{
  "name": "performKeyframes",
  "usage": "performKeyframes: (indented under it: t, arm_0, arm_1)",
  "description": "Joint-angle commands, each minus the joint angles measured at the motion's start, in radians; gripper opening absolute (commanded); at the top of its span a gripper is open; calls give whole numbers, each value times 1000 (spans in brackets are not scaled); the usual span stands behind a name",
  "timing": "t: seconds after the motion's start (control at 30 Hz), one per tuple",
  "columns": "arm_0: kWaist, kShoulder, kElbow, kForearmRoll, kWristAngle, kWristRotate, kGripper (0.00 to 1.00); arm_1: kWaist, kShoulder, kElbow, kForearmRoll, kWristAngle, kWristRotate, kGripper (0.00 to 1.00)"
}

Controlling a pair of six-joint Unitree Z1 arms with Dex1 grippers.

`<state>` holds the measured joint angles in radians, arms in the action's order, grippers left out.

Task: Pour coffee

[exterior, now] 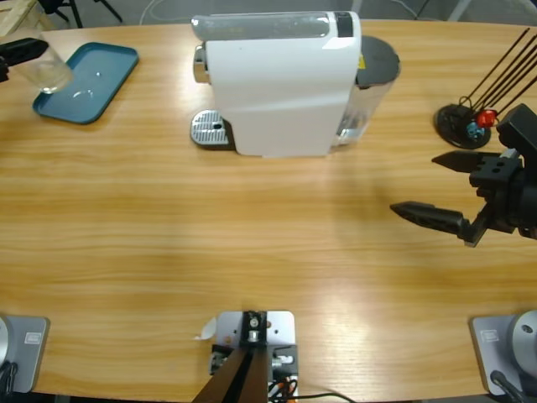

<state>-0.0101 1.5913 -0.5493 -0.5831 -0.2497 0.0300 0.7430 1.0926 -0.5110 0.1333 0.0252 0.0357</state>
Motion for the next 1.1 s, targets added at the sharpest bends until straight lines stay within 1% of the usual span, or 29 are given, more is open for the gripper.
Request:
performKeyframes:
  t: [0.03,0.2,0.5,0.57,0.6,0.67,0.7,0.73,0.93,1.1]
  arm_0:
    - [42,184,-18,-123,5,-8,402]
    - [42,269,-31,-187,-26,-6,402]
    - [42,347,-42,-208,-43,21,407]
    - [42,363,-40,-208,-48,21,424]
    - [42,372,-40,-208,-53,21,498]
    - [42,387,-34,-208,-54,19,745]
    - [42,389,-28,-208,-54,20,886]
    - [42,389,-24,-209,-55,21,950]
    - [42,367,-15,-208,-59,18,964]
    - [42,300,18,-194,-57,18,964]
  arm_1:
    - [9,-2,6,10,-6,13,1000]
    - [9,-2,6,7,-7,13,1000]
    - [9,-11,9,2,-7,13,998]
    - [9,-11,9,2,-7,13,999]
    - [9,-11,9,2,-7,13,999]
    - [9,-11,10,2,-7,13,1000]
    - [9,-11,11,2,-7,13,1000]
    - [9,-12,11,2,-7,13,1000]
    - [9,-14,11,2,-7,13,1000]
    - [9,-11,11,2,-7,13,1000]
